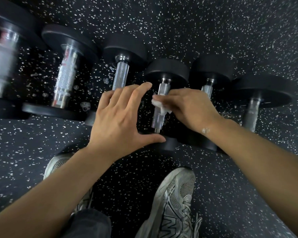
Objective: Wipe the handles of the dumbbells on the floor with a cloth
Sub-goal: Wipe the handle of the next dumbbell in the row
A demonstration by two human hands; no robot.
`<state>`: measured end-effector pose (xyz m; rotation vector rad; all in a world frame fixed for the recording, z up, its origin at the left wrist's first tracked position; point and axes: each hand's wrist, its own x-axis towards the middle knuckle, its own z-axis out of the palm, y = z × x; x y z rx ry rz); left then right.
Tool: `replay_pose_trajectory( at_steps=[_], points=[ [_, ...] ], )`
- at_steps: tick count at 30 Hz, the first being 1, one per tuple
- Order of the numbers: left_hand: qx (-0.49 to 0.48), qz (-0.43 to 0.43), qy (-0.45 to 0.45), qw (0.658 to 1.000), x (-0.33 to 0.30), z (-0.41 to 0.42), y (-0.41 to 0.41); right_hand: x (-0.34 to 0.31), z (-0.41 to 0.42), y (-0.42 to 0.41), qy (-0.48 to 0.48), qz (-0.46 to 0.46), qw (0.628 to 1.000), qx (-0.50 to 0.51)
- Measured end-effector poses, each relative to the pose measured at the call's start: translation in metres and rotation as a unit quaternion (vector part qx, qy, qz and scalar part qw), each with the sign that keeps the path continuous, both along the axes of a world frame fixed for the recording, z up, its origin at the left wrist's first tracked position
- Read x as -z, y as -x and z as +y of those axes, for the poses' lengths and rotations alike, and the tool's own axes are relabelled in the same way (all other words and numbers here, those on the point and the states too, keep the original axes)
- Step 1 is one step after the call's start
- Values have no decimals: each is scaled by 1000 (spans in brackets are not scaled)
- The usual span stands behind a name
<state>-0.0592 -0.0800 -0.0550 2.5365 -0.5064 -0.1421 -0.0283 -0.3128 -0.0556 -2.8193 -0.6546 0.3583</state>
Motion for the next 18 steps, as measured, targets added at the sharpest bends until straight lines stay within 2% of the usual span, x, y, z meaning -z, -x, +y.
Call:
replay_pose_trajectory(
  at_steps=[4,6,9,15,18],
  points=[
    [1,-2,3,1000,0,1,0,2,3,-10,-32,-9,993,117],
    [3,-3,4,1000,0,1,0,-1,4,-9,-50,-4,991,128],
    [3,1,5,1000,0,1,0,-9,8,3,-74,43,993,76],
    [1,7,2,1000,0,1,0,-20,7,30,-30,180,982,-52],
    [-1,8,2,1000,-1,1,0,-21,7,25,-8,158,983,-98]
  ],
)
